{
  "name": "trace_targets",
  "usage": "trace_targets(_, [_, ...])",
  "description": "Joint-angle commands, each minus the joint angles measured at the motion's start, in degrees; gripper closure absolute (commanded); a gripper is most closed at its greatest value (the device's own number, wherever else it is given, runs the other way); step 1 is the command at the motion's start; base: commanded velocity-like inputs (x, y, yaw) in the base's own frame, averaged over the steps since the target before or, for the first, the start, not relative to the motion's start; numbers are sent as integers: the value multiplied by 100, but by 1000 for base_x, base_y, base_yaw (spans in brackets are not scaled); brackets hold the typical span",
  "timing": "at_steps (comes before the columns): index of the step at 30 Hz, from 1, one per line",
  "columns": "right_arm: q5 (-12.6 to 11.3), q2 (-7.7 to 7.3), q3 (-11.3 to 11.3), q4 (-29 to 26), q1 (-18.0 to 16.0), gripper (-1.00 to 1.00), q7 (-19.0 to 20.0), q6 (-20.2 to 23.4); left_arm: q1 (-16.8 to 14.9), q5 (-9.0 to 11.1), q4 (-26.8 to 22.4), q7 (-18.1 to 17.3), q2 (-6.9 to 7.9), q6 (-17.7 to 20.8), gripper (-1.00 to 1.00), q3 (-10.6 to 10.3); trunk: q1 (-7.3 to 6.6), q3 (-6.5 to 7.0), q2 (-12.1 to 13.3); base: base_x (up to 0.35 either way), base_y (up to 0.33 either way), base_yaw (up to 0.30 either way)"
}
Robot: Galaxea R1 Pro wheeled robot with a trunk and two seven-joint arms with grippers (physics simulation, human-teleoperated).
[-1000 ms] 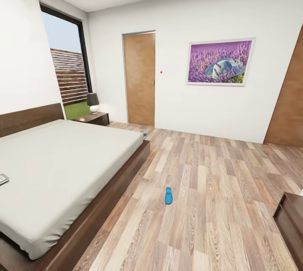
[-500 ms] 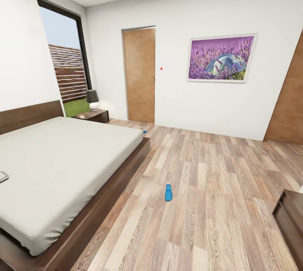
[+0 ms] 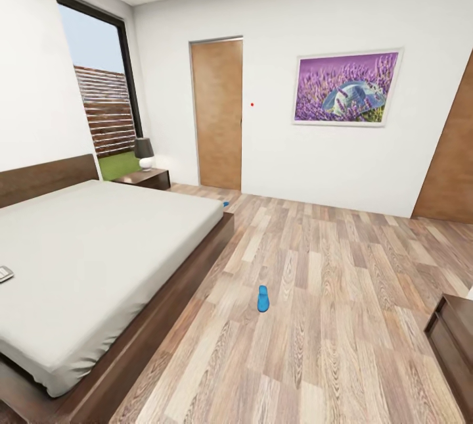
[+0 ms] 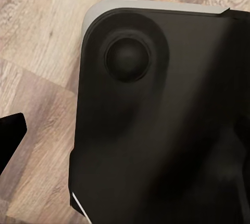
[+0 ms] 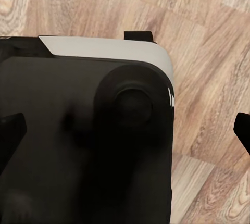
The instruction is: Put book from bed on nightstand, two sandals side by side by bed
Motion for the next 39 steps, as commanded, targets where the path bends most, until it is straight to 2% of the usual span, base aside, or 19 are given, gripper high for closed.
trace_targets(1, [1, 0, -4, -6, -1, -100, 0, 12, -2, 51, 0, -7, 0, -12, -100, 10, 0, -6, -3, 0, 0, 0])
trace_targets(3, [1, 0, -3, -6, -1, -100, 0, 12, -4, 51, 1, -7, 0, -12, -100, 10, 0, -8, -3, 0, 0, 0])
trace_targets(36, [1, 0, -5, -6, -1, -100, 0, 4, -2, 128, 2, 2, 5, -12, -100, 10, -725, 583, 1321, 0, 0, 0])
trace_targets(39, [1, 0, -8, -6, -1, -100, 0, 3, 0, 123, 2, 0, 1, -12, -100, 10, -725, 583, 1321, 0, 0, 0])
